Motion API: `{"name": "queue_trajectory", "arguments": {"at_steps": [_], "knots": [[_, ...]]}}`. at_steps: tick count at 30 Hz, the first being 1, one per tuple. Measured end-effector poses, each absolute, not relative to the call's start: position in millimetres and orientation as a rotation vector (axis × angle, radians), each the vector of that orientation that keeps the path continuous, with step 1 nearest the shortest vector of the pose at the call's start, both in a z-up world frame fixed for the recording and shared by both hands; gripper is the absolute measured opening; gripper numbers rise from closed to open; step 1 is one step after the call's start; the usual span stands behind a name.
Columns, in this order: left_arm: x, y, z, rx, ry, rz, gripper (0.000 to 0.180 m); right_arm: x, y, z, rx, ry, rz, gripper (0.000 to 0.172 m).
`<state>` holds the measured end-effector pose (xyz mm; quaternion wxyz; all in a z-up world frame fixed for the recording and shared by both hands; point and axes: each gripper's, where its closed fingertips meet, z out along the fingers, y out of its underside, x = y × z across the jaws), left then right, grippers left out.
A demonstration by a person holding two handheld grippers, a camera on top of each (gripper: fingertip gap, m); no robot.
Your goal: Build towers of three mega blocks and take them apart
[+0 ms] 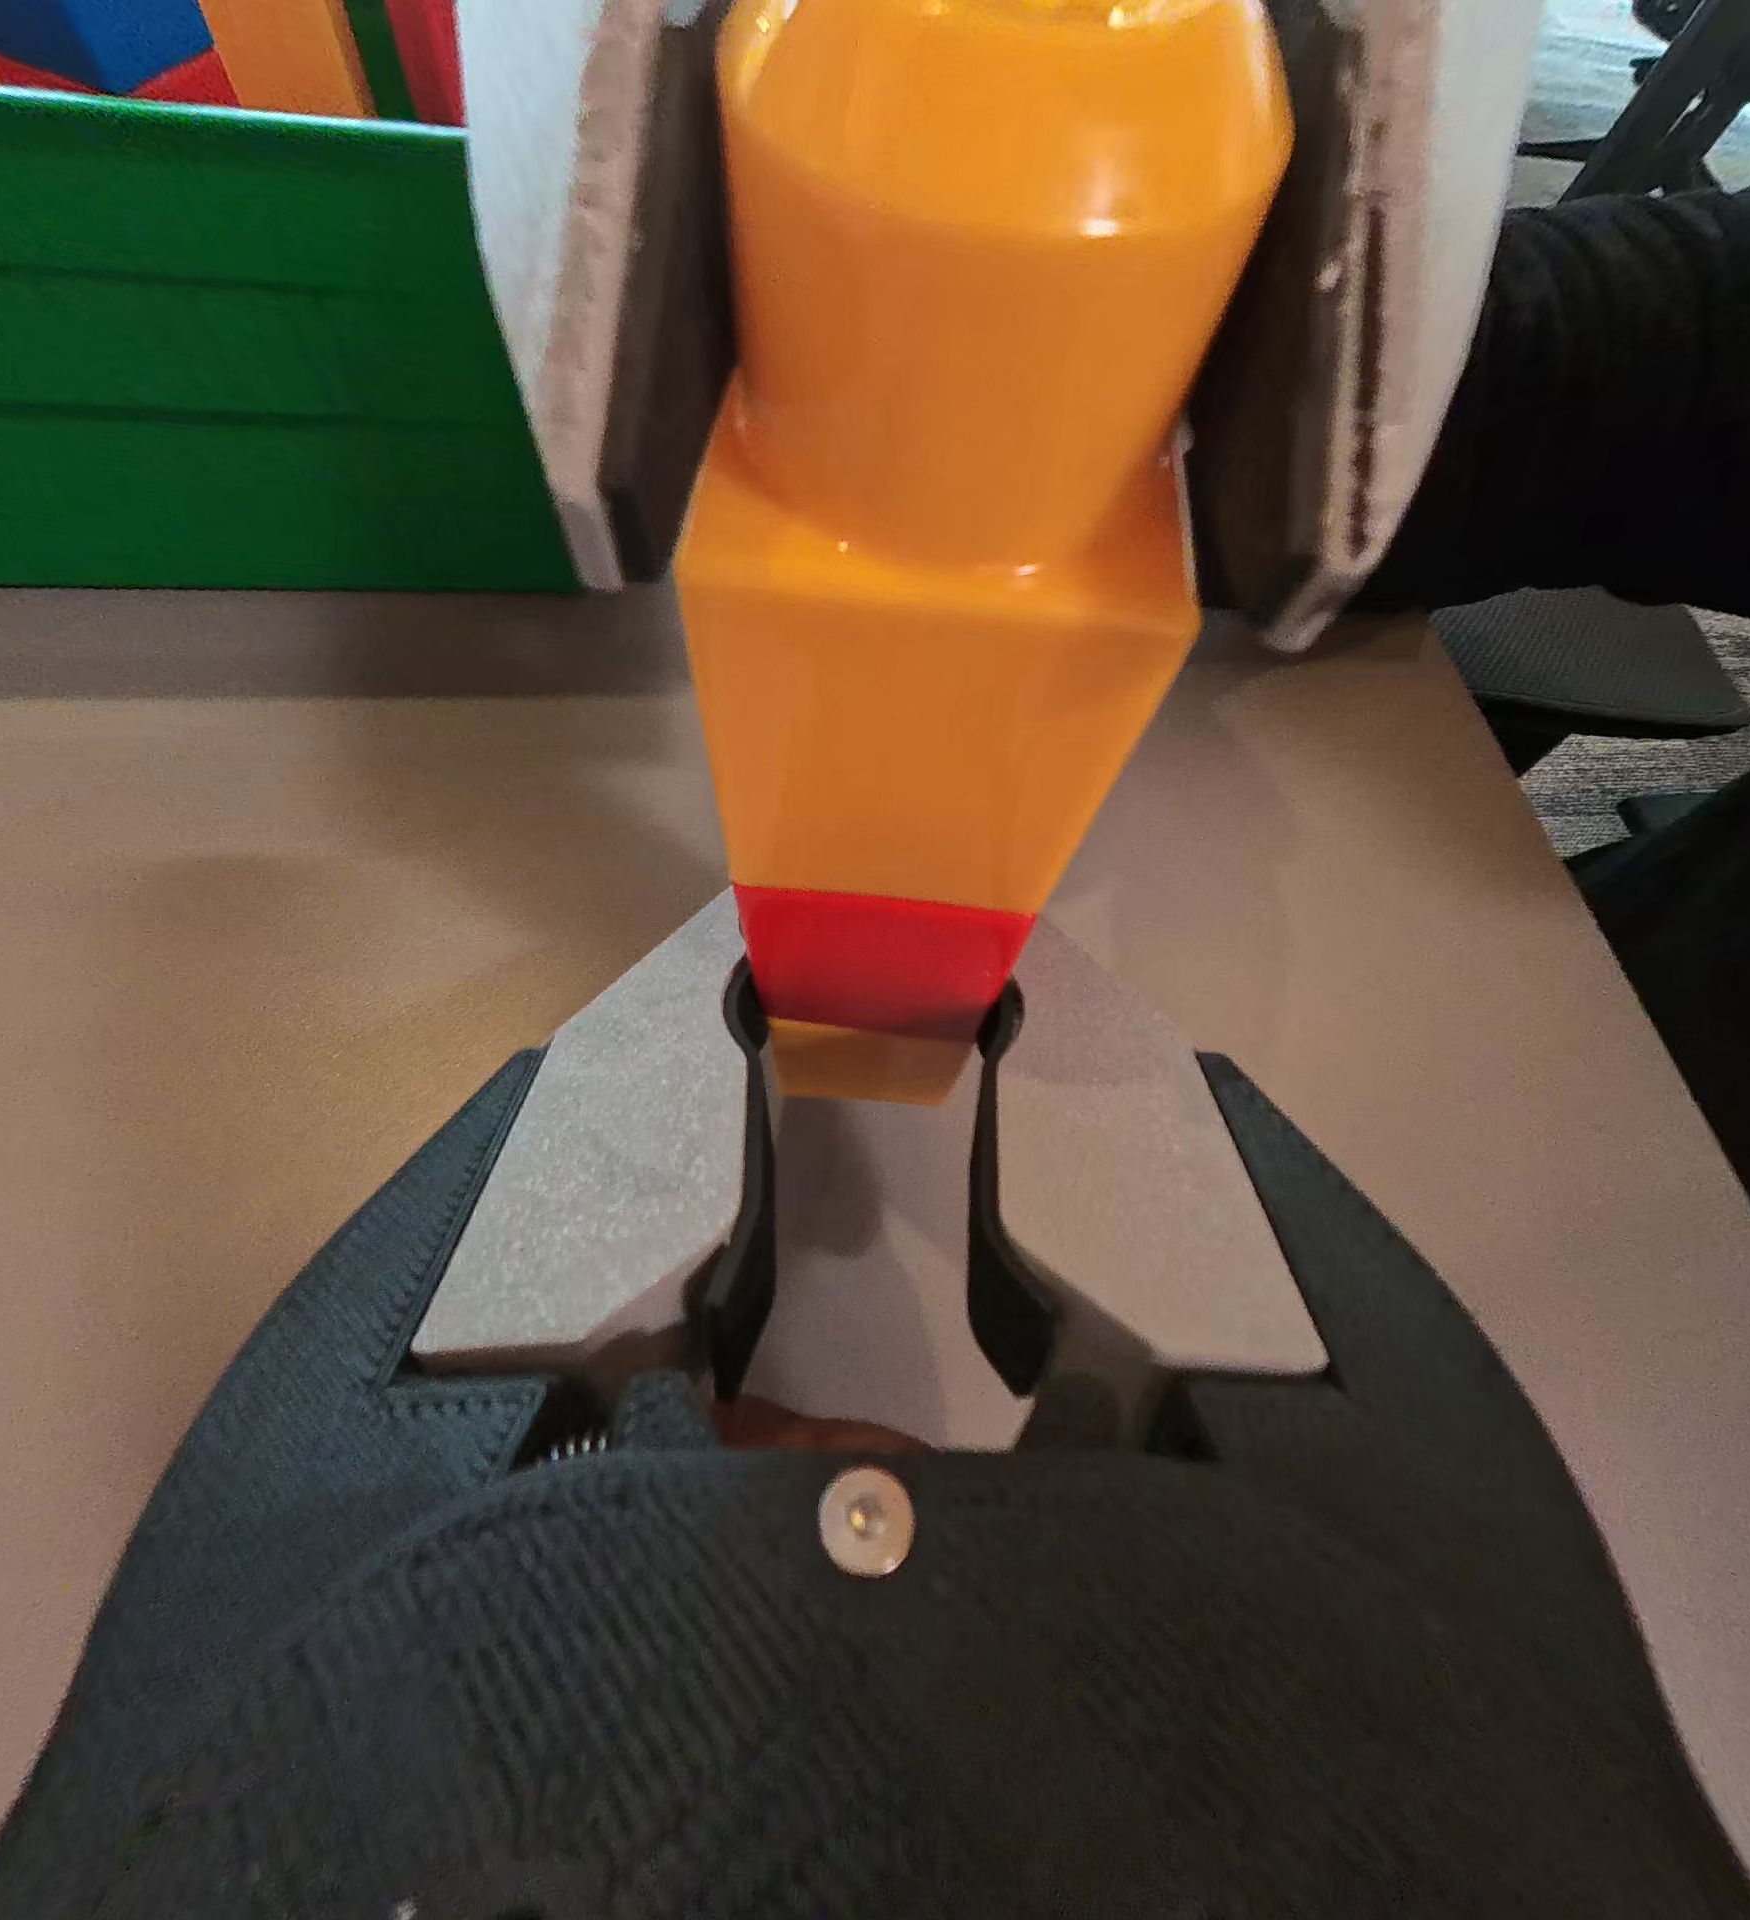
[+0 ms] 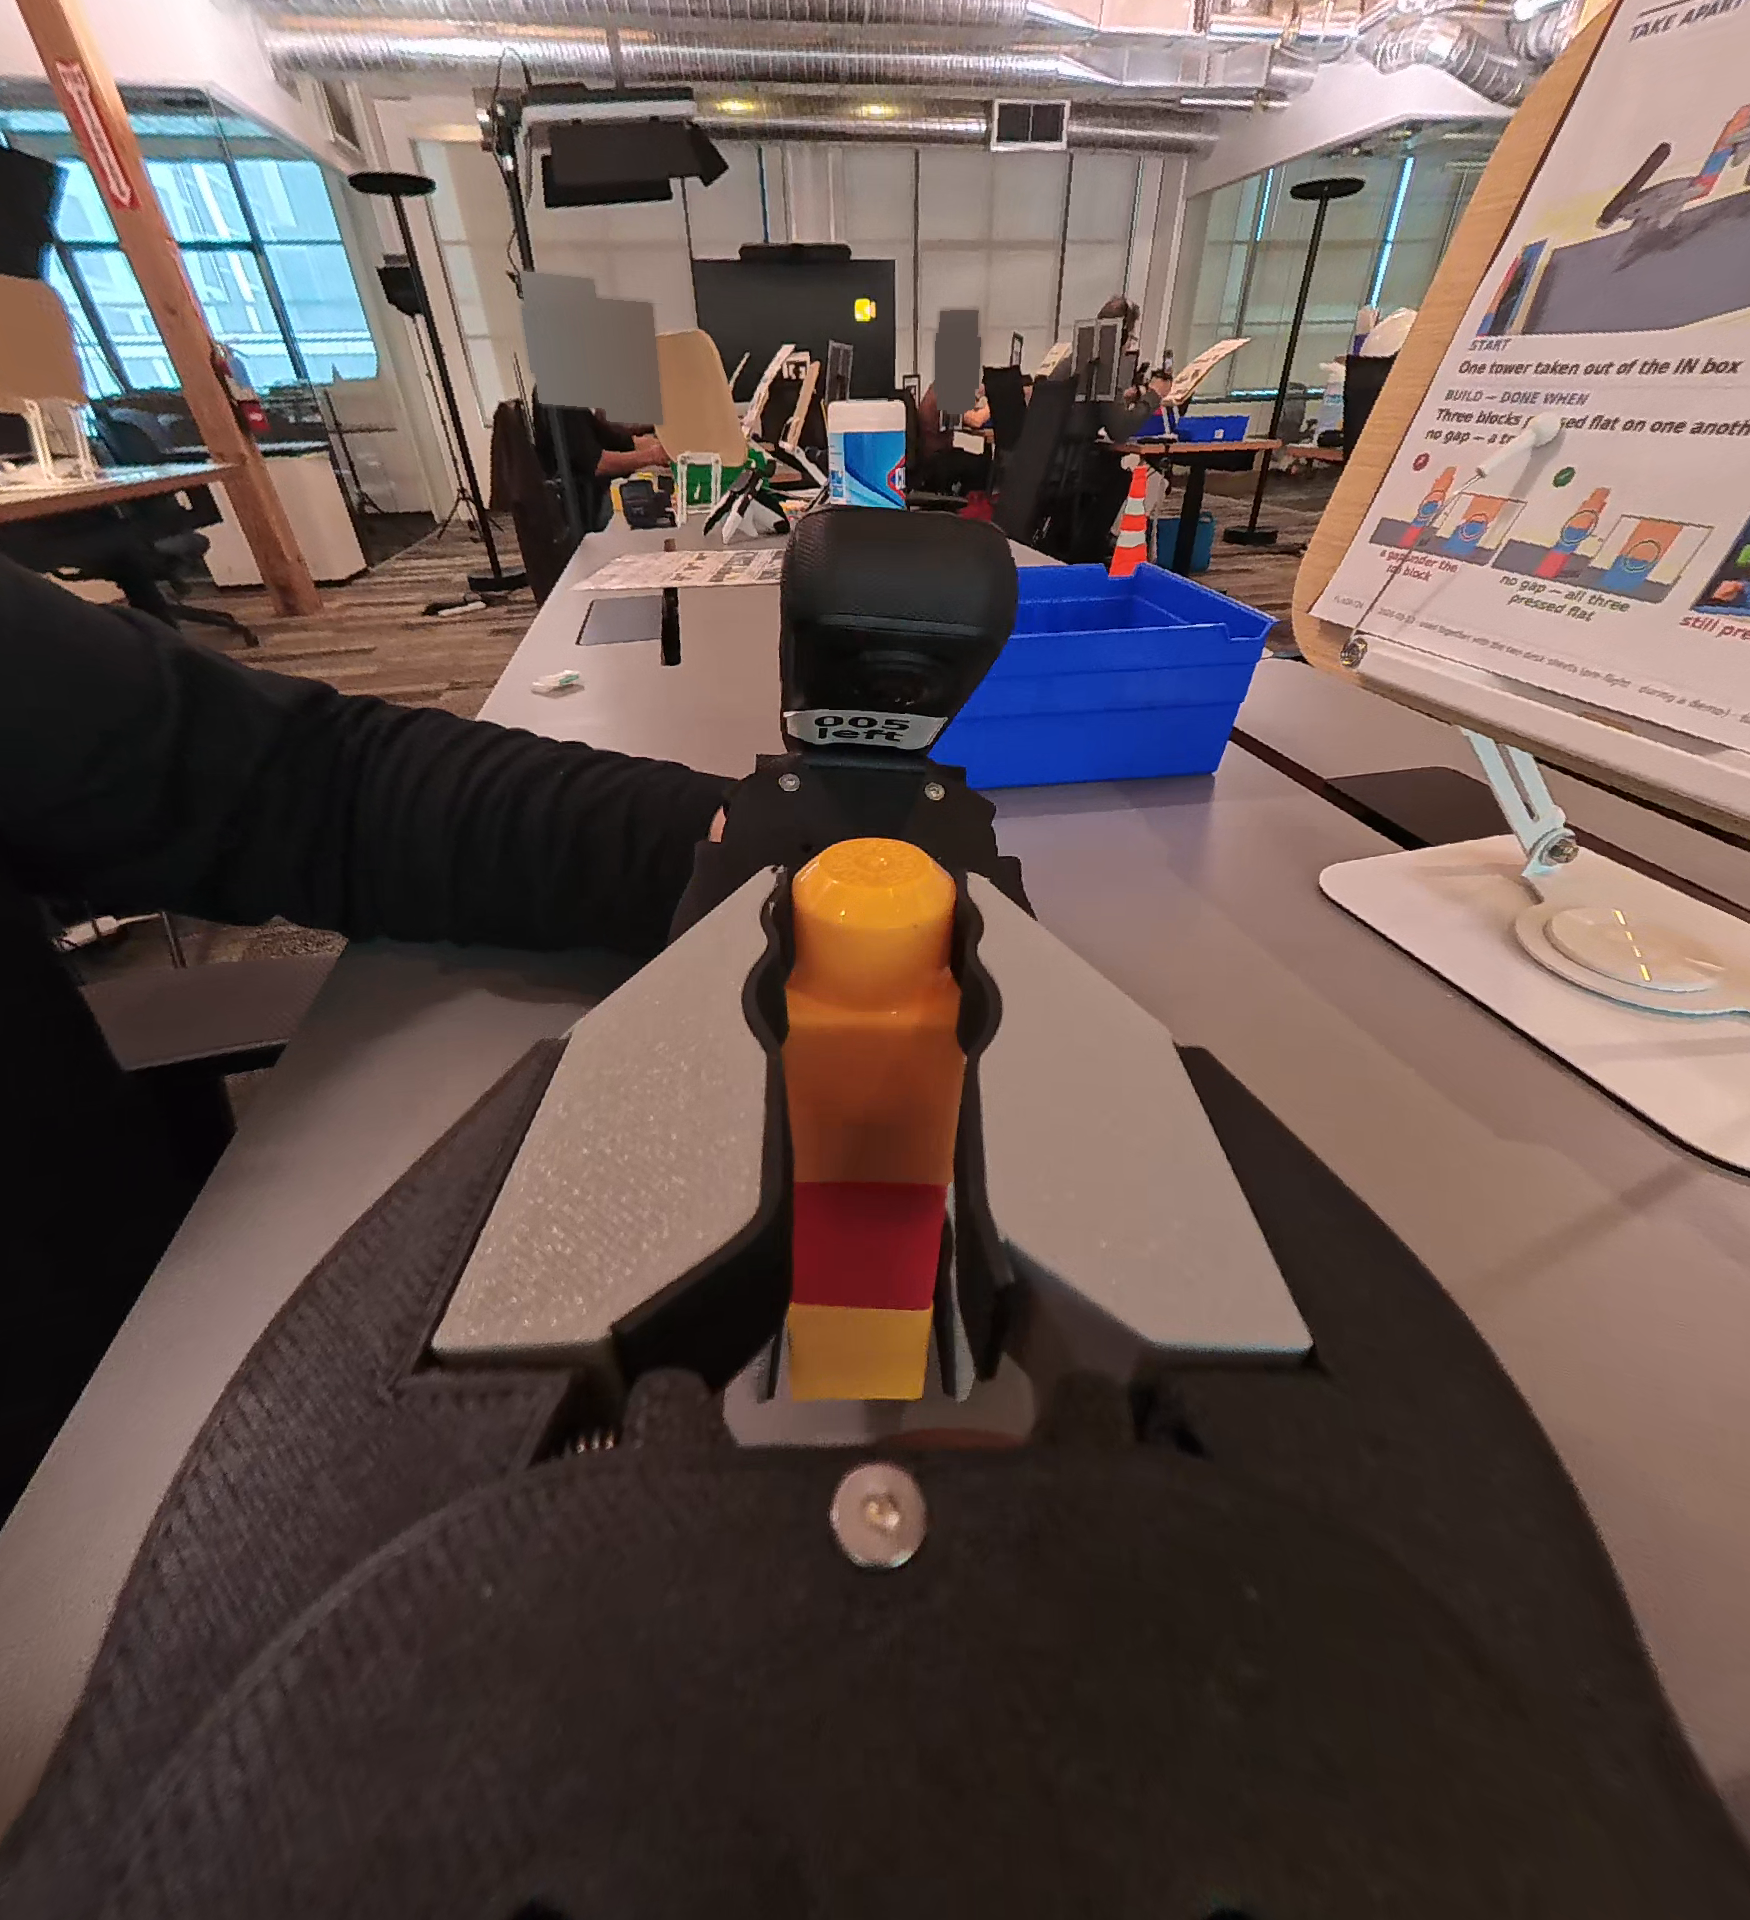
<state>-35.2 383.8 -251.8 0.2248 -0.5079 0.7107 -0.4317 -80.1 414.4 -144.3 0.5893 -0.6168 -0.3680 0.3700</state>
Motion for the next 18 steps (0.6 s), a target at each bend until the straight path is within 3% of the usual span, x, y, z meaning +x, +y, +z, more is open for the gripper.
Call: {"name": "queue_trajectory", "arguments": {"at_steps": [5, 9, 13, 15, 18], "knots": [[-38, 395, -253, -1.402, 1.961, -1.134, 0.037, -79, 419, -145, -1.43, -0.806, 0.882, 0.03], [-41, 409, -259, -1.49, 1.936, -1.039, 0.037, -83, 422, -149, -1.459, -0.783, 0.903, 0.054], [-43, 407, -261, -1.497, 1.968, -0.995, 0.037, -79, 426, -152, -1.481, -0.777, 0.842, 0.038], [-44, 406, -259, -1.492, 1.979, -0.973, 0.037, -73, 432, -153, -1.505, -0.746, 0.787, 0.051], [-45, 406, -254, -1.495, 1.965, -0.987, 0.037, -75, 429, -157, -1.522, -0.775, 0.816, 0.046]]}}
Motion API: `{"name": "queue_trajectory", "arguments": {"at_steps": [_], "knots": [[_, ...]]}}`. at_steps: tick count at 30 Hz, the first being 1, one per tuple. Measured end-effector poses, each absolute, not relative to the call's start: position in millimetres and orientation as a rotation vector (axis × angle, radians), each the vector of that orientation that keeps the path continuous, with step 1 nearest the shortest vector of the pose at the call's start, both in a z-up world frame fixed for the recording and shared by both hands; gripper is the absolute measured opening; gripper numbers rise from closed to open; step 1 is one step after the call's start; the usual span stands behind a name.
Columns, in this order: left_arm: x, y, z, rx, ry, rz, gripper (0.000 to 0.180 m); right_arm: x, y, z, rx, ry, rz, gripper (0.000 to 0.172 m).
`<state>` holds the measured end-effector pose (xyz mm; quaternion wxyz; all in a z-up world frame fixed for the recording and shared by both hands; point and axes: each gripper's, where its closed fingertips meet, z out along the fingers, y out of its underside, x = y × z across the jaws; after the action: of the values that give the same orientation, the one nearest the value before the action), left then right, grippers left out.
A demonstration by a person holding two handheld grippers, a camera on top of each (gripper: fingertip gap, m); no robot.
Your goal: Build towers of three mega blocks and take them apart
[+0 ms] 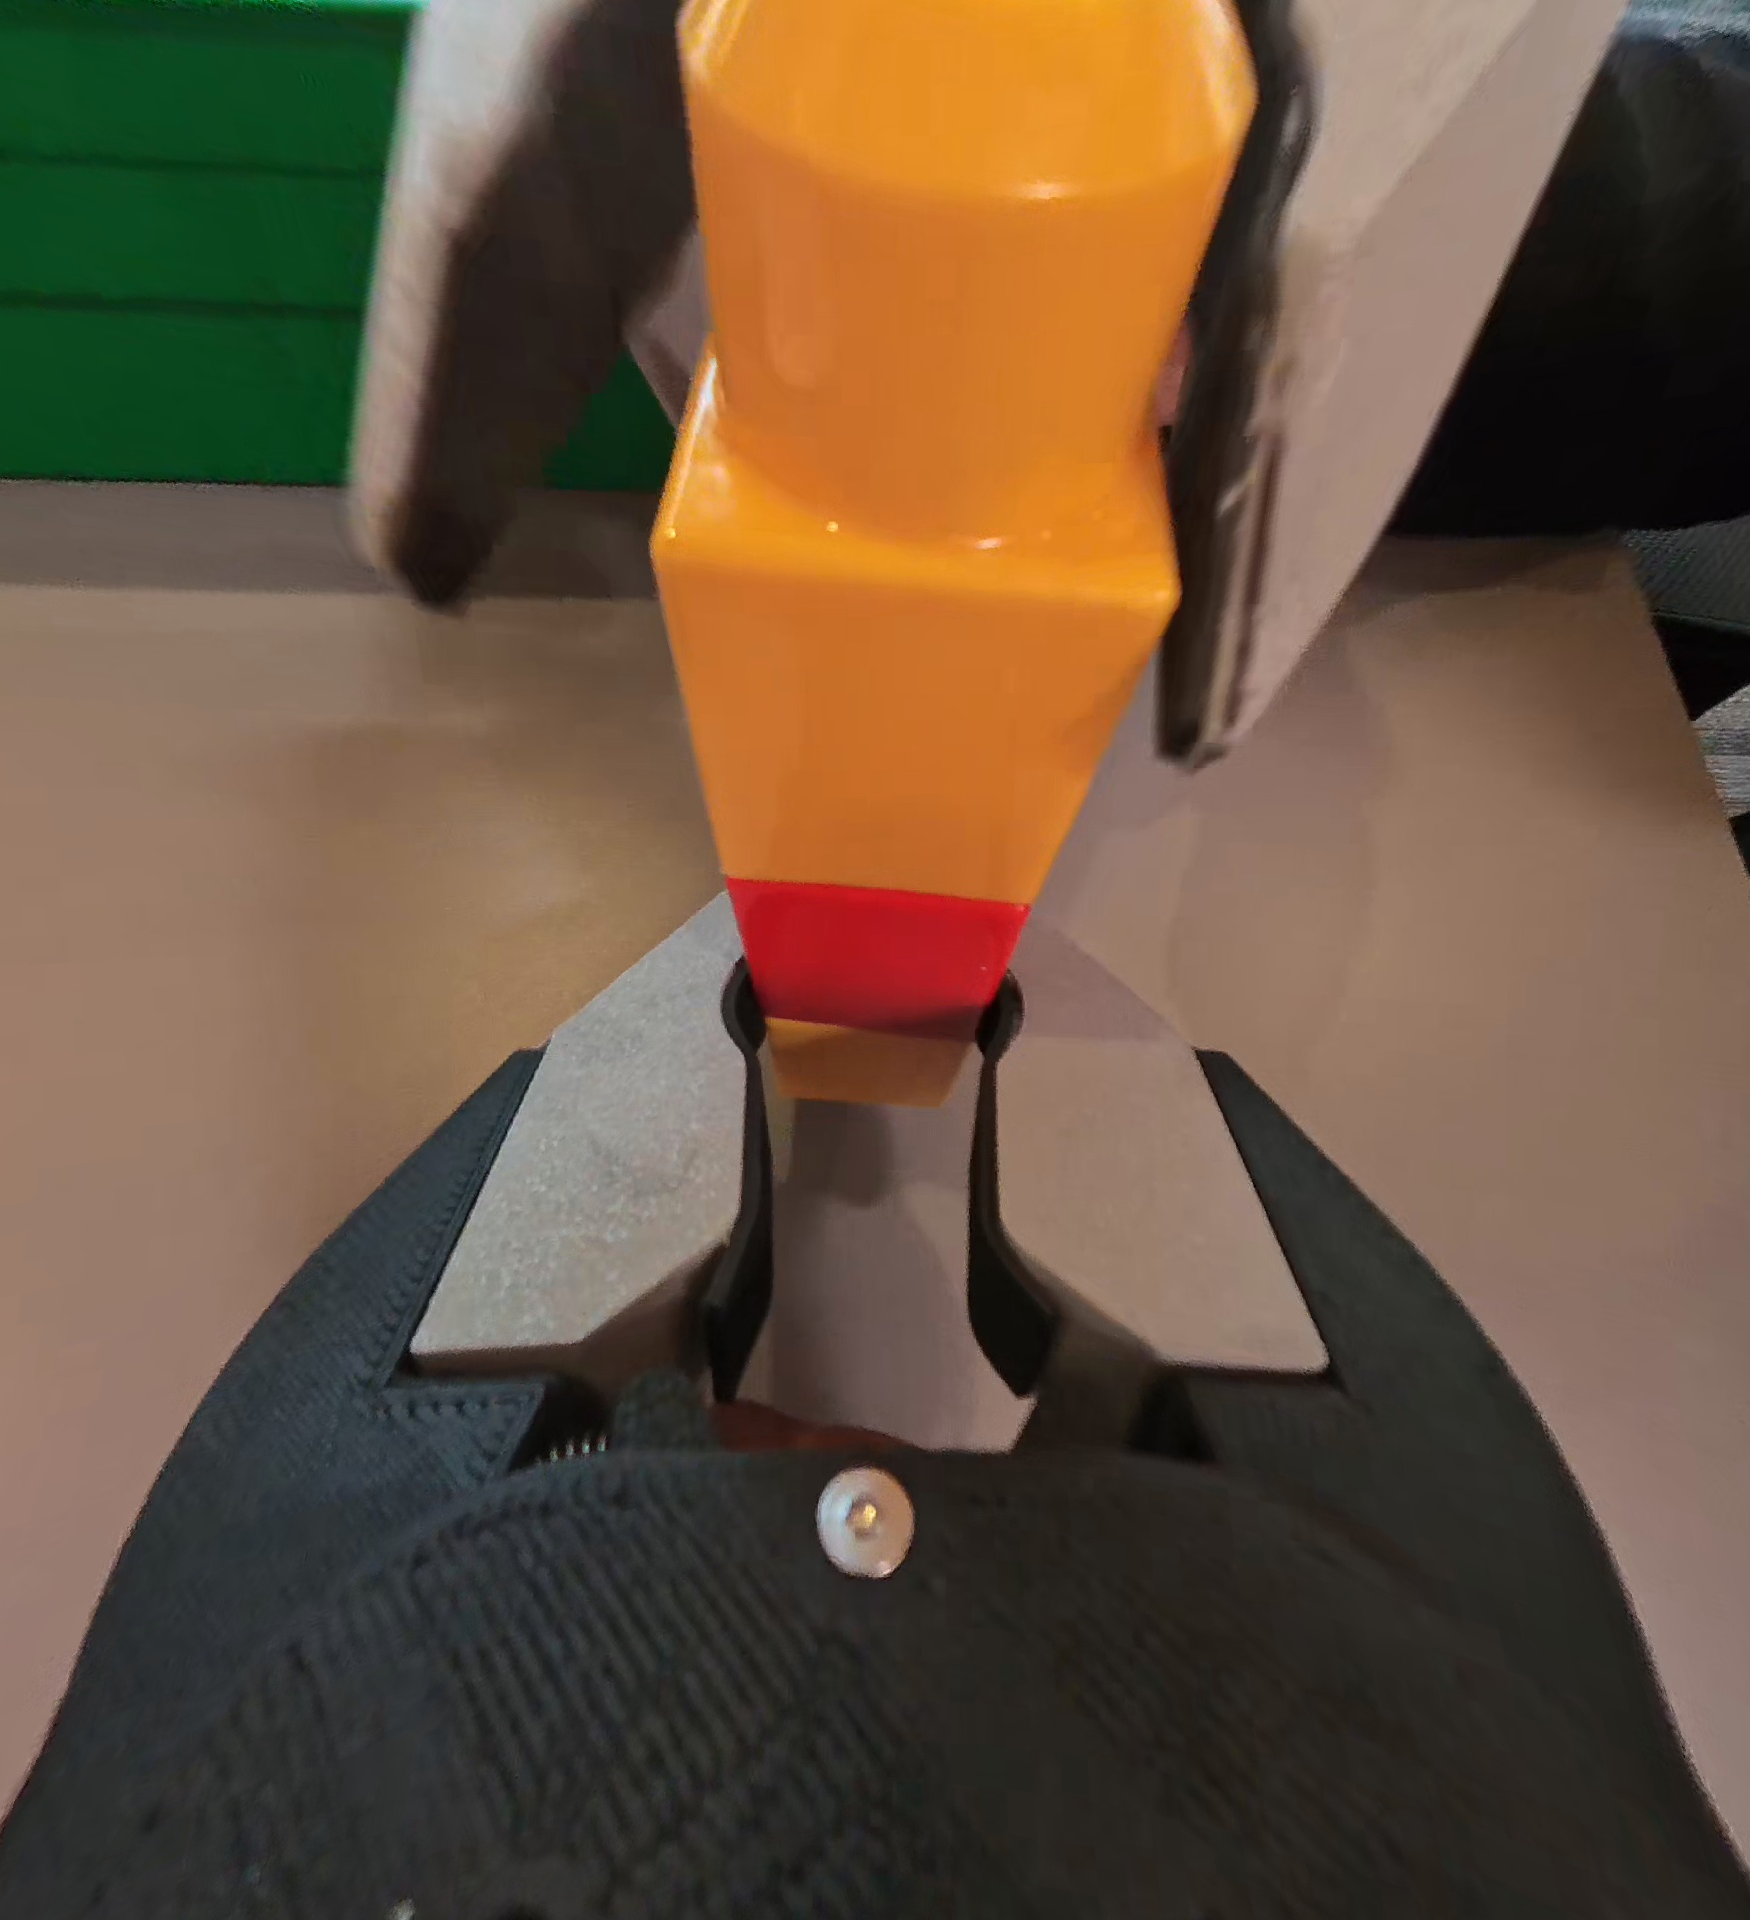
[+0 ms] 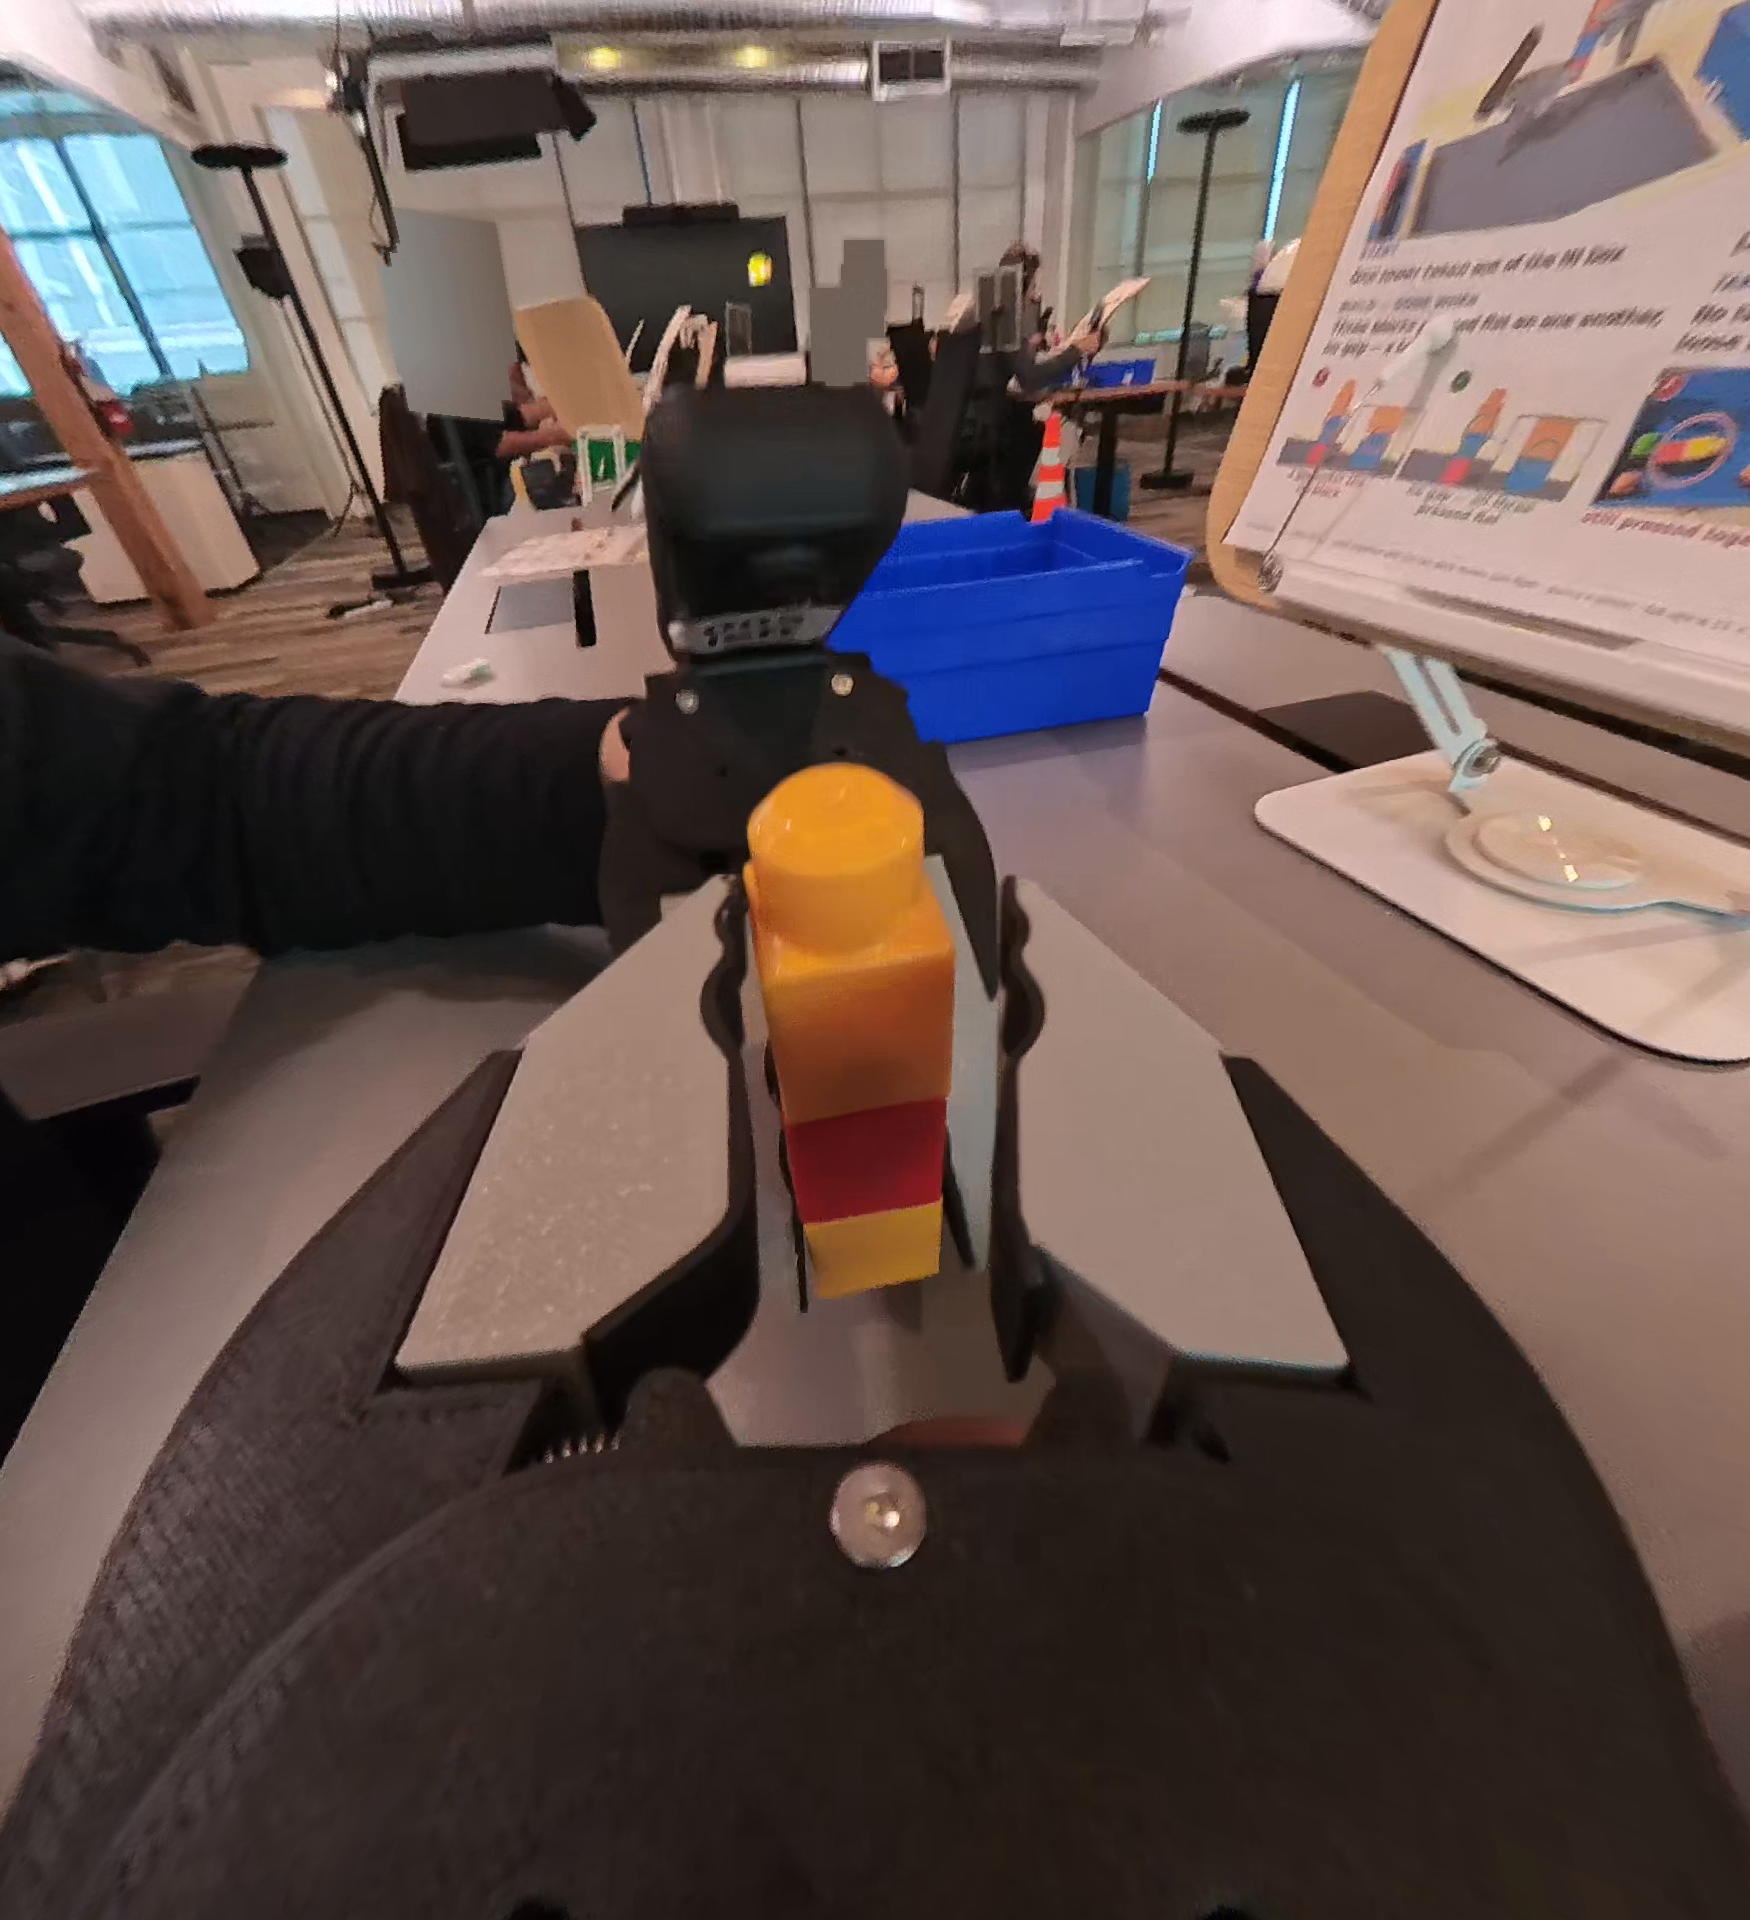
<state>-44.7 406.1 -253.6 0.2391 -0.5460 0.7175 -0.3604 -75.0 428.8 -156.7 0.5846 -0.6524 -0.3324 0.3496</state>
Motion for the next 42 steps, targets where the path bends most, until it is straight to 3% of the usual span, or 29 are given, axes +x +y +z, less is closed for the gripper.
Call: {"name": "queue_trajectory", "arguments": {"at_steps": [1, 7, 9, 12, 20, 23, 35, 42], "knots": [[-45, 406, -252, -1.501, 1.96, -0.993, 0.037, -78, 427, -161, -1.538, -0.808, 0.82, 0.036], [-44, 405, -252, -1.529, 1.949, -1.0, 0.039, -81, 423, -160, -1.529, -0.876, 0.706, 0.034], [-44, 411, -252, -1.554, 1.924, -0.976, 0.057, -77, 421, -152, -1.503, -0.86, 0.703, 0.034], [-50, 419, -256, -1.599, 1.919, -0.952, 0.069, -63, 416, -127, -1.428, -0.803, 0.69, 0.034], [-49, 436, -278, -1.636, 1.909, -0.812, 0.069, 78, 406, -55, -1.247, -0.377, 0.206, 0.034], [-48, 436, -284, -1.657, 1.905, -0.822, 0.069, 128, 418, -77, -1.379, -0.272, 0.038, 0.034], [-47, 444, -285, -1.677, 1.864, -0.823, 0.066, 140, 469, -181, -1.78, -0.245, 0.099, 0.033], [-48, 443, -284, -1.671, 1.873, -0.811, 0.066, 141, 471, -190, -1.812, -0.255, 0.079, 0.034]]}}
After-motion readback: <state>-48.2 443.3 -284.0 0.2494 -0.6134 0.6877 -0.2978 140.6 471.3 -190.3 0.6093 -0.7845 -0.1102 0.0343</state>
